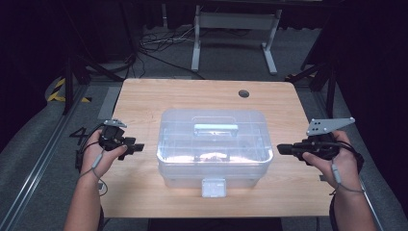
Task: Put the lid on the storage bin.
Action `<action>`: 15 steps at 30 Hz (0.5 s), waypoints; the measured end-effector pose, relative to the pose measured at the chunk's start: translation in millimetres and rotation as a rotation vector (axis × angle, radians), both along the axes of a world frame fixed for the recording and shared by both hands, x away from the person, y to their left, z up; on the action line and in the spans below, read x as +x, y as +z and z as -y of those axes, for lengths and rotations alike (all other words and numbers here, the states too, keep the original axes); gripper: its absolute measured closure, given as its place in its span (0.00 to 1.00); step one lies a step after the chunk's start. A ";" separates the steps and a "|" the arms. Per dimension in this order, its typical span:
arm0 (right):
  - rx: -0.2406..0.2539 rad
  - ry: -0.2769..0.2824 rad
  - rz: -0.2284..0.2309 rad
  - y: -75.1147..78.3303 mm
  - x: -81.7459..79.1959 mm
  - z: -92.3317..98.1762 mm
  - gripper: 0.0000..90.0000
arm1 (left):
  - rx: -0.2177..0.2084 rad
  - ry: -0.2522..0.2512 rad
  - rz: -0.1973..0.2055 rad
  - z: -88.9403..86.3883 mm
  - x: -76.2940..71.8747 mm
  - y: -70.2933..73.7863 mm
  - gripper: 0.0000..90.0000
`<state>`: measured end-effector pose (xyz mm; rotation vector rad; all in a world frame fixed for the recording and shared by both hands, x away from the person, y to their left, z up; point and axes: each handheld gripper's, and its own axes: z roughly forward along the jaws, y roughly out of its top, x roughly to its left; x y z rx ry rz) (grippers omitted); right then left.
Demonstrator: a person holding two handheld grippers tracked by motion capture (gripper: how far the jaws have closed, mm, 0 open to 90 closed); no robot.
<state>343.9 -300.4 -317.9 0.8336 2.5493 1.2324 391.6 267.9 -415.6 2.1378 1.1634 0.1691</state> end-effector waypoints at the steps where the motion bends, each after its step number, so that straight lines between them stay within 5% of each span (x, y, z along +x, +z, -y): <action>1: 0.013 -0.009 0.007 0.7 2.4 1.2 1.00 | 0.003 0.001 0.004 -0.1 -2.1 -0.1 0.54; 8: 0.088 -0.102 0.052 -3.0 25.7 10.4 0.94 | -0.016 0.026 0.023 -7.4 -15.9 0.9 0.52; 15: 0.101 -0.178 0.036 -15.3 45.6 21.4 0.79 | -0.015 0.047 0.028 -13.0 -21.0 0.5 0.51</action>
